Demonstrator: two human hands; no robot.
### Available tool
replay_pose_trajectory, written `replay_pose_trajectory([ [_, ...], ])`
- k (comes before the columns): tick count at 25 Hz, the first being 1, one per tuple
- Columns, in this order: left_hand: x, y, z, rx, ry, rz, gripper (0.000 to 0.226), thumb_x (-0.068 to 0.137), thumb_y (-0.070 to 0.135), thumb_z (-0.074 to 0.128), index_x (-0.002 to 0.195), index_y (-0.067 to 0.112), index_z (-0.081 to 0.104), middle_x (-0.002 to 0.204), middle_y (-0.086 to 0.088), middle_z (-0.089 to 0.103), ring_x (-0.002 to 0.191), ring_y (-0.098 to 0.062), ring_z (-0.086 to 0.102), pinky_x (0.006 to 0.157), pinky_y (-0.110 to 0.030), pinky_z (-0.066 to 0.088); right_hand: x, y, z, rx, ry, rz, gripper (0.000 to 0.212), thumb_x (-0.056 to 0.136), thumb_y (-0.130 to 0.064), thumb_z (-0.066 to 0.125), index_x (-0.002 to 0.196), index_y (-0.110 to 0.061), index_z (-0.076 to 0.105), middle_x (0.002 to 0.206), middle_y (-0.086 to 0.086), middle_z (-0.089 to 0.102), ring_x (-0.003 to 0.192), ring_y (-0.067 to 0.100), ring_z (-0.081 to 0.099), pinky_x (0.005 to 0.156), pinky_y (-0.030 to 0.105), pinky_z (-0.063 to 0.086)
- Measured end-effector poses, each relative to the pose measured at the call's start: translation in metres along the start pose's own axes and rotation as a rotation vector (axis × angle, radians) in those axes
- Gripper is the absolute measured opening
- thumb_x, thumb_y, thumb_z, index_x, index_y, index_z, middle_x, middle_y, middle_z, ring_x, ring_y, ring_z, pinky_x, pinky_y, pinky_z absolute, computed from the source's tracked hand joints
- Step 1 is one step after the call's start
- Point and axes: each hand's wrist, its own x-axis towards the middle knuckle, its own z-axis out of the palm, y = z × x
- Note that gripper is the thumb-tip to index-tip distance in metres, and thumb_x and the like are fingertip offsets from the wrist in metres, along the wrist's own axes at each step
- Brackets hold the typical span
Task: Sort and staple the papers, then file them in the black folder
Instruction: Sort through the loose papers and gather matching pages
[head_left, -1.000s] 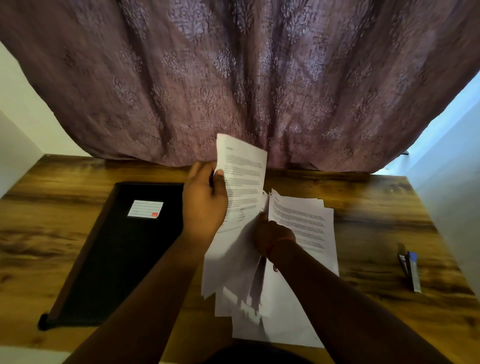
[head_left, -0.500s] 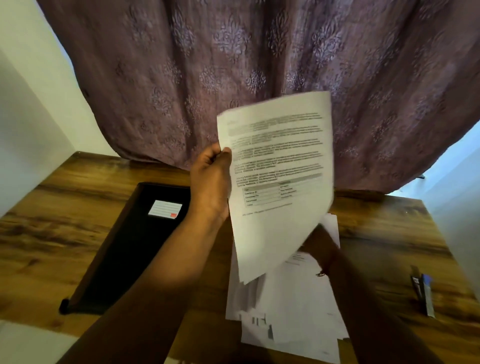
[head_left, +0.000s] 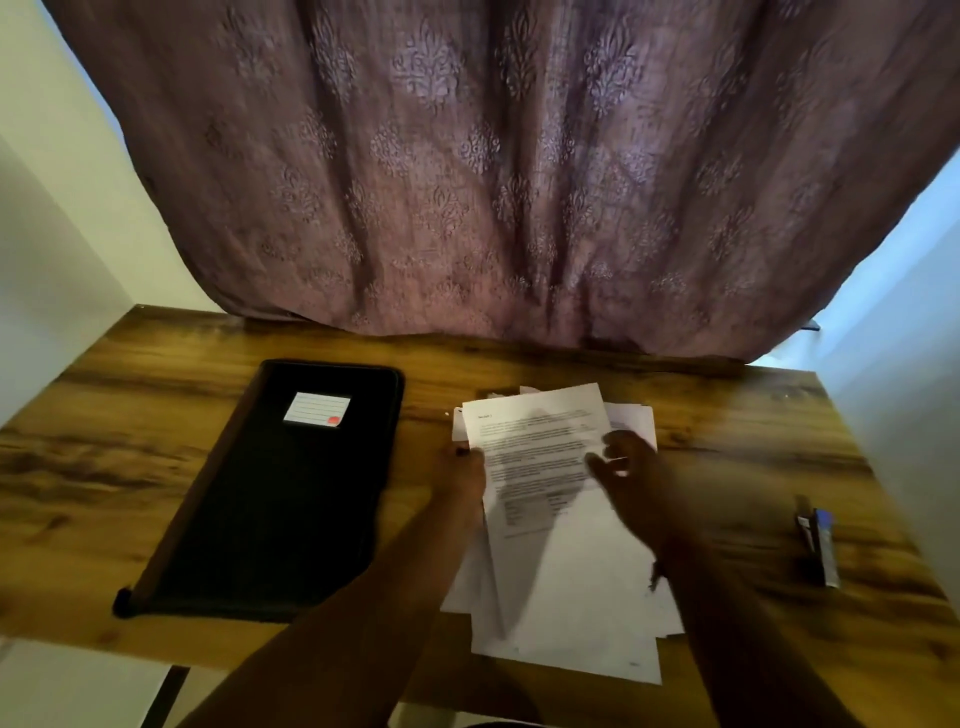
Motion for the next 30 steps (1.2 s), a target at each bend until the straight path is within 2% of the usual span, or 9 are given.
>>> replay_pose_trajectory([
  [2,-0.031,0.018,0.012,-0.082,-0.073,-0.054,0.015,0.093,0.027,0.062,0.105,0.019,0.066,0.104,-0.008,0.070,0.096,-0.030,0.067,0.087,-0.051,0.057,-0.005,-0.010,0.040,-0.136,-0.210,-0.023,0.062,0.082,-0.055,0.065,0.132,-0.025,0.044,0.125,-0.008,0.049,0.114,0.019,0.056,0.091,0.035,0.052],
  [4,-0.053,0.033,0.018,0.012,-0.162,-0.070,0.011,0.095,0.022,0.060,0.102,0.024,0.067,0.112,-0.006,0.069,0.105,-0.030,0.063,0.094,-0.048,0.054,-0.008,-0.018,0.068,-0.263,-0.267,-0.082,0.072,0.079,-0.059,0.061,0.137,-0.023,0.039,0.128,-0.001,0.050,0.116,0.024,0.056,0.093,0.039,0.053],
  [9,-0.058,0.038,0.009,0.110,-0.381,-0.058,0.018,0.097,0.023,0.059,0.110,0.015,0.068,0.108,-0.006,0.072,0.104,-0.025,0.067,0.096,-0.040,0.053,0.004,-0.012,0.080,-0.300,-0.119,0.014,0.041,0.093,-0.024,0.057,0.131,-0.017,0.044,0.124,0.006,0.059,0.109,0.024,0.062,0.095,0.038,0.052],
  [13,-0.044,0.025,-0.004,0.580,-0.138,0.312,0.019,0.097,0.016,0.056,0.110,0.011,0.068,0.120,-0.006,0.066,0.105,-0.021,0.062,0.092,-0.031,0.053,0.017,-0.005,0.073,-0.296,-0.042,0.097,0.056,0.092,-0.019,0.059,0.142,-0.020,0.035,0.118,0.007,0.062,0.105,0.025,0.064,0.093,0.043,0.054],
  [17,-0.025,0.008,-0.018,0.752,-0.113,0.383,0.024,0.099,0.020,0.053,0.118,0.011,0.066,0.129,-0.005,0.062,0.119,-0.025,0.059,0.102,-0.036,0.049,0.022,-0.005,0.070,-0.384,-0.050,-0.039,0.073,0.094,-0.026,0.055,0.152,-0.040,0.013,0.109,-0.001,0.054,0.093,0.017,0.061,0.085,0.040,0.058],
  [21,-0.015,0.001,-0.015,0.835,-0.086,0.435,0.023,0.100,0.026,0.053,0.118,0.017,0.062,0.127,-0.004,0.064,0.113,-0.025,0.062,0.097,-0.038,0.053,0.032,-0.008,0.079,-0.470,-0.147,-0.015,0.040,0.095,-0.018,0.051,0.135,-0.021,0.051,0.122,0.005,0.056,0.112,0.025,0.060,0.097,0.038,0.051],
  [24,-0.008,-0.003,-0.010,0.953,-0.081,0.460,0.027,0.099,0.028,0.055,0.123,0.019,0.058,0.129,-0.003,0.063,0.116,-0.026,0.062,0.098,-0.041,0.053,0.038,-0.006,0.084,-0.454,-0.130,-0.017,0.026,0.099,-0.024,0.047,0.118,-0.013,0.059,0.115,0.007,0.060,0.108,0.024,0.061,0.095,0.034,0.051],
  [27,-0.008,-0.004,-0.004,1.289,-0.058,0.670,0.030,0.102,0.035,0.043,0.125,0.025,0.059,0.134,-0.003,0.058,0.129,-0.030,0.049,0.109,-0.047,0.041,0.043,-0.008,0.090,-0.373,-0.135,0.014,0.037,0.097,-0.046,0.047,0.111,-0.014,0.062,0.108,0.004,0.065,0.100,0.021,0.064,0.091,0.036,0.054],
  [30,-0.012,-0.005,0.000,1.334,-0.188,0.841,0.036,0.103,0.032,0.037,0.136,0.031,0.052,0.150,-0.001,0.041,0.147,-0.030,0.019,0.120,-0.056,0.013,0.049,-0.011,0.087,-0.239,-0.107,0.142,0.047,0.091,-0.060,0.049,0.103,-0.018,0.066,0.096,0.001,0.069,0.088,0.017,0.066,0.083,0.036,0.056],
])
